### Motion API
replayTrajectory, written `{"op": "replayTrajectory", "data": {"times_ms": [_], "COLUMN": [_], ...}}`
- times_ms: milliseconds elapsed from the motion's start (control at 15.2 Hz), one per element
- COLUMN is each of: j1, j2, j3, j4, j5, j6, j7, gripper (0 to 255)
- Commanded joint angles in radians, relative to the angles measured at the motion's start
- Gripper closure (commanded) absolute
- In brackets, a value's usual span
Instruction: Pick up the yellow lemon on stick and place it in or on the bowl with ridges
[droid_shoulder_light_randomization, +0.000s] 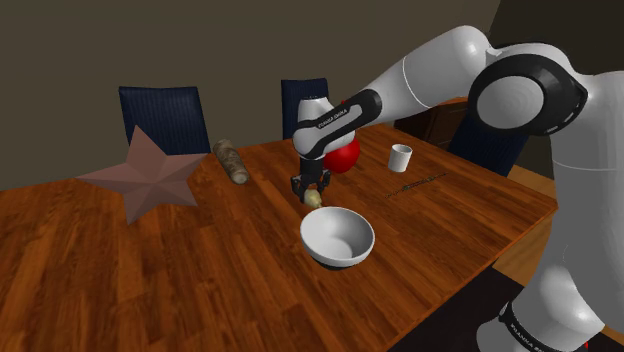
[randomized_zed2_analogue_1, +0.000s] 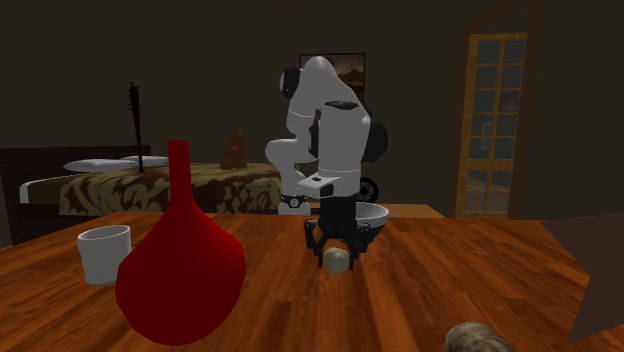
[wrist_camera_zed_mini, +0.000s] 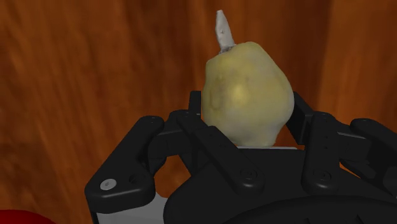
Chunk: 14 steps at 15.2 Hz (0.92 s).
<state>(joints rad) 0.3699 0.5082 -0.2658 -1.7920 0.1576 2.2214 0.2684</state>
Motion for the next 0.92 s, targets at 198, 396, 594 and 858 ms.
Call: {"op": "replayTrajectory", "data": {"times_ms": [198, 396, 594, 858], "j1": [0.004, 0.007, 0.009, 0.012], "j2": [-0.038, -0.059, -0.080, -0.105], "j3": [-0.008, -0.012, -0.015, -0.020], "j4": [0.010, 0.020, 0.032, 0.052], "j5": [-0.012, -0.020, -0.027, -0.036], "j6": [-0.046, -0.078, -0.110, -0.153], "j7": [0.007, 0.011, 0.016, 0.021], "gripper": [255, 255, 255, 255]}}
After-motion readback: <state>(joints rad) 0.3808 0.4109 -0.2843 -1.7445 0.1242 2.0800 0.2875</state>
